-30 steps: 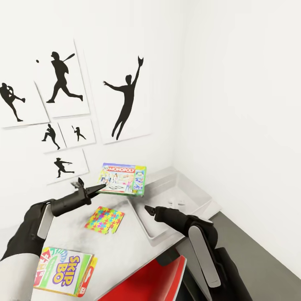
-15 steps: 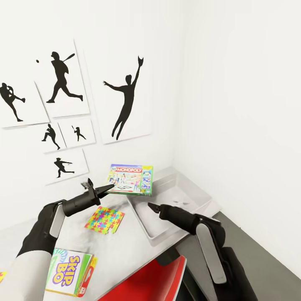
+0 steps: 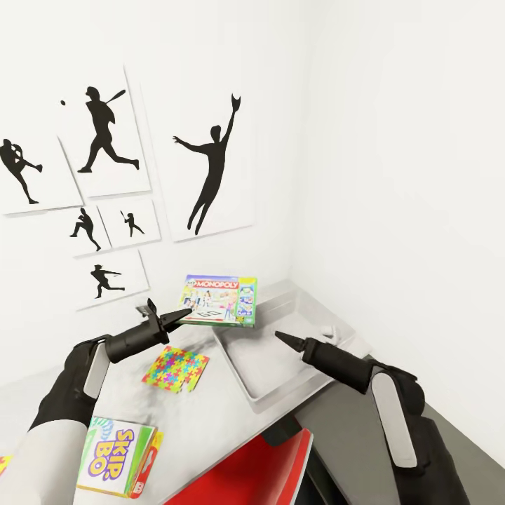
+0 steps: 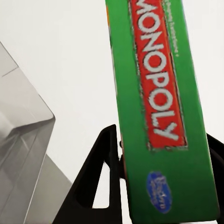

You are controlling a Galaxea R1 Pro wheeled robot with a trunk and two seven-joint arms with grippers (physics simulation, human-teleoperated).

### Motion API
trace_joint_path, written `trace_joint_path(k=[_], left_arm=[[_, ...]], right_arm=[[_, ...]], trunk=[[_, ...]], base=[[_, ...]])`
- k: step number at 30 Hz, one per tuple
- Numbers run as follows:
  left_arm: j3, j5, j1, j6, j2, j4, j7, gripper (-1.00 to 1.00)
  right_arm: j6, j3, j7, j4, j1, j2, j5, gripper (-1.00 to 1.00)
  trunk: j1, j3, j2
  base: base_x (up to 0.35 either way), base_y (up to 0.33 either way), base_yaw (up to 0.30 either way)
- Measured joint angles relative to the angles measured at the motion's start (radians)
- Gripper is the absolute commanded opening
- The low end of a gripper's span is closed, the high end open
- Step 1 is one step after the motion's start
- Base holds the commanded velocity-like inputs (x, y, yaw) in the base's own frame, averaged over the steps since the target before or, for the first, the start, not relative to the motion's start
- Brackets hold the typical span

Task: Put all the toys in the child's room - the three board games (two on the bed and one on the table), the two jigsaw puzzles on the table, and the tennis ball on the table - inside the toy box on the table in the child's room.

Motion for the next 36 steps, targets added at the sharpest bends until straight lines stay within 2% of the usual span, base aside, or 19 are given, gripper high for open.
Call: trace_joint_path(k=[3, 5, 7, 10, 12, 18, 21, 23, 28, 32, 36], left_arm=[[-0.001, 0.0, 0.0, 0.0, -0.006, 0.0, 0.001, -1.0], [-0.001, -0.002, 0.0, -0.002, -0.017, 0.0, 0.008, -1.0], [-0.001, -0.006, -0.001, -0.03, -0.042, 0.0, 0.04, -1.0], [-0.002, -0.005, -0.001, -0.06, -0.07, 0.0, 0.095, -1.0], [-0.003, -0.004, -0.001, -0.071, -0.1, 0.0, 0.151, -1.0], [-0.005, -0.003, -0.001, -0.098, -0.156, 0.008, 0.241, -1.0], [-0.006, -0.006, -0.001, -0.14, -0.175, 0.042, 0.258, -1.0], [-0.008, -0.007, -0.001, -0.162, -0.208, 0.084, 0.263, -1.0], [-0.015, -0.007, -0.001, -0.187, -0.255, 0.116, 0.294, -1.0], [-0.058, 0.001, -0.001, -0.22, -0.269, 0.125, 0.326, -1.0], [-0.073, 0.006, -0.001, -0.234, -0.269, 0.132, 0.335, -1.0]], right_arm=[[0.003, -0.019, 0.071, 0.0, 0.0, -0.007, 0.0, 1.0], [0.004, -0.037, 0.142, 0.0, 0.0, -0.009, 0.0, 1.0], [0.003, -0.054, 0.295, 0.0, 0.0, -0.009, -0.001, 1.0], [0.001, -0.061, 0.419, 0.0, -0.001, -0.009, 0.001, 1.0], [0.0, -0.069, 0.472, 0.0, 0.0, -0.01, 0.002, 1.0], [0.002, -0.087, 0.52, 0.0, 0.007, -0.018, 0.002, 1.0], [-0.003, -0.09, 0.553, 0.0, 0.023, -0.019, 0.003, 1.0], [-0.008, -0.096, 0.582, 0.0, 0.034, -0.019, 0.003, 1.0], [-0.012, -0.109, 0.607, 0.0, 0.04, -0.019, 0.004, 1.0], [-0.014, -0.127, 0.611, 0.0, 0.041, -0.019, 0.005, 1.0], [-0.014, -0.152, 0.613, 0.0, 0.041, -0.019, 0.005, 1.0]], trunk=[[0.0, 0.0, 0.0], [0.0, 0.0, 0.0], [0.0, 0.0, 0.0], [0.0, 0.0, 0.0], [0.0, 0.0, 0.0], [0.0, 0.0, 0.0], [0.0, 0.0, 0.0], [0.0, 0.0, 0.0], [0.0, 0.0, 0.0], [0.0, 0.0, 0.0], [0.0, 0.0, 0.0]], base=[[0.0, 0.0, 0.0], [0.0, 0.0, 0.0], [0.0, 0.0, 0.0], [0.0, 0.0, 0.0], [0.0, 0.0, 0.0], [0.0, 0.0, 0.0], [0.0, 0.0, 0.0], [0.0, 0.0, 0.0], [0.0, 0.0, 0.0], [0.0, 0.0, 0.0], [0.0, 0.0, 0.0]])
